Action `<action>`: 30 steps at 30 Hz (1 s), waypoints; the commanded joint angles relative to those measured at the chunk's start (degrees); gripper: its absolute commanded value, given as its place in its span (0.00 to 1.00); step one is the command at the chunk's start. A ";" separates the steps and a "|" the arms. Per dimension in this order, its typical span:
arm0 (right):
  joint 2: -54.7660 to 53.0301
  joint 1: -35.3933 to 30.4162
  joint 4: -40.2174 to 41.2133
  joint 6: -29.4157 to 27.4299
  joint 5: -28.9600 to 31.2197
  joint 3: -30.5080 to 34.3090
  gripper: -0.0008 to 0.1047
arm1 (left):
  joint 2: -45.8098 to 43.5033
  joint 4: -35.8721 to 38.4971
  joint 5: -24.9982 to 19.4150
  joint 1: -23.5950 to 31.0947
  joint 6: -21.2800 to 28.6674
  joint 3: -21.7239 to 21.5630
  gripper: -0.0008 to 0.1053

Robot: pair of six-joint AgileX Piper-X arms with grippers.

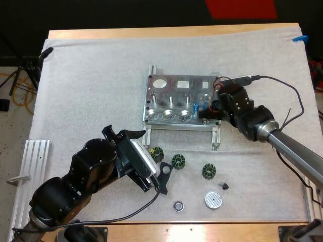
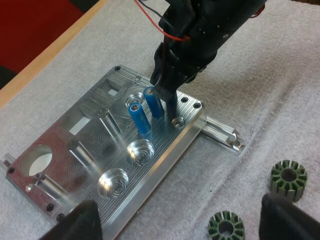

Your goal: Load cells from left to right

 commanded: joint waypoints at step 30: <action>-7.67 -0.16 1.65 1.12 -4.98 -3.76 0.58 | -0.29 -0.61 0.15 0.01 -0.60 -0.24 0.62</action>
